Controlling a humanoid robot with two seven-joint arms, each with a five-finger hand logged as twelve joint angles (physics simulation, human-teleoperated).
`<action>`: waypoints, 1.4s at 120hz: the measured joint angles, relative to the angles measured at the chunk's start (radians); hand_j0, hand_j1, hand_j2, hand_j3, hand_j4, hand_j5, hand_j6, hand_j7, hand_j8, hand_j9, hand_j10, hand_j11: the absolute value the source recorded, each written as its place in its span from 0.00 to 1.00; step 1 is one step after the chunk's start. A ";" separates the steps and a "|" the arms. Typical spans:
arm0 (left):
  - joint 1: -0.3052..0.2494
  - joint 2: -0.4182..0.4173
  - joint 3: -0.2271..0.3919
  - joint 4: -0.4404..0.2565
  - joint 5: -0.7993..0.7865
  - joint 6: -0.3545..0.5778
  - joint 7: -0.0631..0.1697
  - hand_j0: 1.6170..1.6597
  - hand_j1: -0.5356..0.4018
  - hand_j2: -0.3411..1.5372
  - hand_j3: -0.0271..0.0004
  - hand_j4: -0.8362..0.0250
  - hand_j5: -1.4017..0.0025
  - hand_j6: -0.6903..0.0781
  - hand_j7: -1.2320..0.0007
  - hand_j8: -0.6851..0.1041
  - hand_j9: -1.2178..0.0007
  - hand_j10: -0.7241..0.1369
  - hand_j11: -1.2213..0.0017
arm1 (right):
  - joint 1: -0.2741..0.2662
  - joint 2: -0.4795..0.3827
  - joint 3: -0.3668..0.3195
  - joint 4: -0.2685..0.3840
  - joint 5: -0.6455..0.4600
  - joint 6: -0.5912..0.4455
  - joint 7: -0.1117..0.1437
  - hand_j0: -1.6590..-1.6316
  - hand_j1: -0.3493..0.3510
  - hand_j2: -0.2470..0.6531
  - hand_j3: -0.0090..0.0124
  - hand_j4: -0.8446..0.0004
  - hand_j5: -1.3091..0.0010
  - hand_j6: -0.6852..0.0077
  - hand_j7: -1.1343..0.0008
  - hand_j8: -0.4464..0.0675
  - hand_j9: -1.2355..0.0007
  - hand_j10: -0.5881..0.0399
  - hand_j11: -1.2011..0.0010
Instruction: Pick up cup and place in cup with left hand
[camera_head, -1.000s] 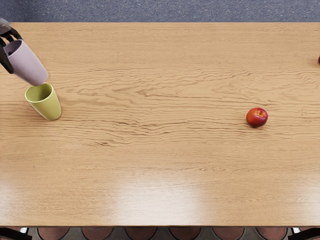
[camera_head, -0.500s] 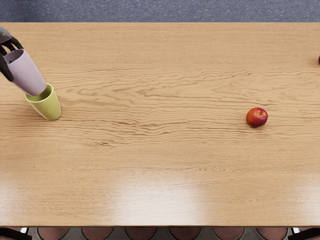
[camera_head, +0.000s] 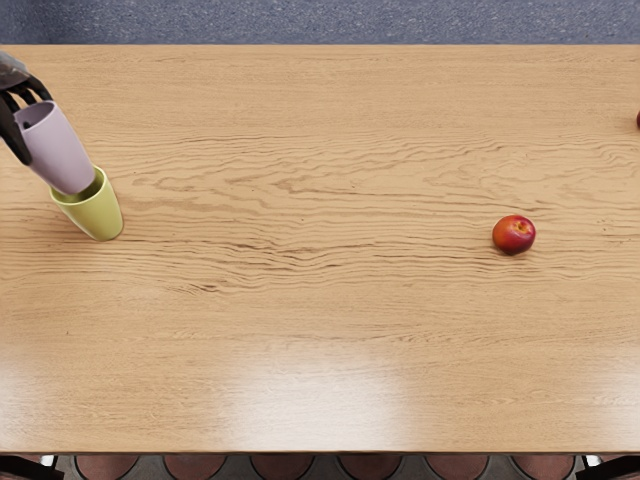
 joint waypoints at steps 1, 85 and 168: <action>0.001 -0.001 0.000 0.002 0.000 0.000 0.000 0.75 0.32 0.30 0.99 0.71 0.41 0.76 0.34 0.56 0.35 0.23 0.35 | 0.000 0.000 0.000 0.000 0.000 0.000 0.000 0.04 0.05 0.27 0.42 0.96 0.97 0.94 0.96 0.81 0.97 0.89 0.97; 0.023 -0.056 0.012 0.062 0.008 0.003 0.000 0.79 0.30 0.27 0.99 0.74 0.40 0.79 0.34 0.61 0.34 0.24 0.34 | 0.000 0.000 0.001 -0.008 0.000 0.000 0.000 0.04 0.05 0.27 0.42 0.96 0.97 0.94 0.96 0.81 0.97 0.89 0.97; 0.033 -0.055 0.020 0.064 0.011 0.006 0.000 0.90 0.53 0.24 0.99 0.76 0.62 0.82 0.58 0.67 0.58 0.45 0.58 | 0.000 0.000 0.001 -0.006 0.000 0.000 0.000 0.04 0.05 0.27 0.42 0.96 0.97 0.94 0.96 0.81 0.97 0.89 0.97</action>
